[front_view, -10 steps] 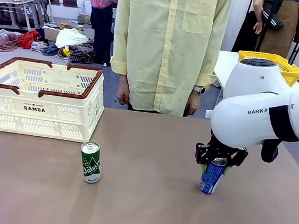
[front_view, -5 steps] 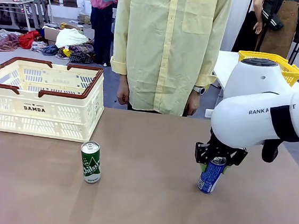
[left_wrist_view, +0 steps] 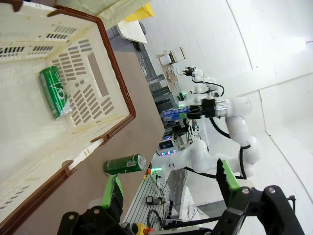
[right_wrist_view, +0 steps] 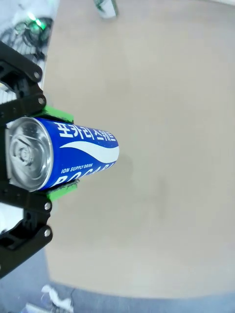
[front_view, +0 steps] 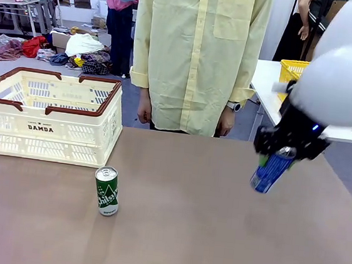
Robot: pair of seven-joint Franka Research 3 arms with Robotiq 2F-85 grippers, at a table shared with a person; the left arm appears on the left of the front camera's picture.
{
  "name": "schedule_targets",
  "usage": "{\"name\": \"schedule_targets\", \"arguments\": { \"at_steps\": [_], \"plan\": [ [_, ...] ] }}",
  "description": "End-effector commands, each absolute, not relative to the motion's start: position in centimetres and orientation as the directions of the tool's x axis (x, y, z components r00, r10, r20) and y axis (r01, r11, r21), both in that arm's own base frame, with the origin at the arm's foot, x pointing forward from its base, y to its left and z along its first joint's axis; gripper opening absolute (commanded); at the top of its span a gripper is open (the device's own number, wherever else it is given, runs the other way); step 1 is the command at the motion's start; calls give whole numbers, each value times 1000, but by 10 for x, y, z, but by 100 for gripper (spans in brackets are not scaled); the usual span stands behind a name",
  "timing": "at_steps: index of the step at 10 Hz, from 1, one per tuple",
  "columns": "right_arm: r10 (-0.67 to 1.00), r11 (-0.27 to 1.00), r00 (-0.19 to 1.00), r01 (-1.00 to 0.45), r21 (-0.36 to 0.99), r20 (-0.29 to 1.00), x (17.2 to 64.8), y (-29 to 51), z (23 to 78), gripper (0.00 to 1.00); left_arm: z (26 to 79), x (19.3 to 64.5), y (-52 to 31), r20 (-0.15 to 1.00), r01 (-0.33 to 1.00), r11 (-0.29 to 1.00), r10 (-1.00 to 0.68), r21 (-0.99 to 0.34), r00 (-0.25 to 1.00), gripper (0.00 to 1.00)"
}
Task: Place the drinks into the Shopping basket.
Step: Pick up one drink and place it into the Shopping basket.
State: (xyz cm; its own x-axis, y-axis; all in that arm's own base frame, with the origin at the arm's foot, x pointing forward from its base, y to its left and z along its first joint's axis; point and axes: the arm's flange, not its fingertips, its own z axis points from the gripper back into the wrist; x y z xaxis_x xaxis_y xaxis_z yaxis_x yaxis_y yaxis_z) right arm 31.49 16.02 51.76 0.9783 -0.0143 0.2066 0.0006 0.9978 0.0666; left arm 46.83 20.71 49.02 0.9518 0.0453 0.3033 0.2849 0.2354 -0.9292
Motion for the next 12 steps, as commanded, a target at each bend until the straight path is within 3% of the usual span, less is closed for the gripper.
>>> {"name": "schedule_targets", "arguments": {
  "at_steps": [1,2,7,9,12],
  "plan": [
    [14,981,986,-45,188,165,310,138,538,0,493,466,206,304,285,239,44,-928,952,100],
    [-14,998,978,1,67,207,315,160,518,0,493,466,206,304,285,239,44,-928,952,100],
    [-19,999,979,12,35,205,305,159,518,0,493,466,206,304,285,239,44,-928,952,100],
    [60,998,951,-48,-48,304,342,223,528,0,493,466,206,304,285,239,44,-928,952,100],
    [247,967,931,-220,-128,269,413,367,503,0,493,466,206,304,285,239,44,-928,952,100]
  ]
}}
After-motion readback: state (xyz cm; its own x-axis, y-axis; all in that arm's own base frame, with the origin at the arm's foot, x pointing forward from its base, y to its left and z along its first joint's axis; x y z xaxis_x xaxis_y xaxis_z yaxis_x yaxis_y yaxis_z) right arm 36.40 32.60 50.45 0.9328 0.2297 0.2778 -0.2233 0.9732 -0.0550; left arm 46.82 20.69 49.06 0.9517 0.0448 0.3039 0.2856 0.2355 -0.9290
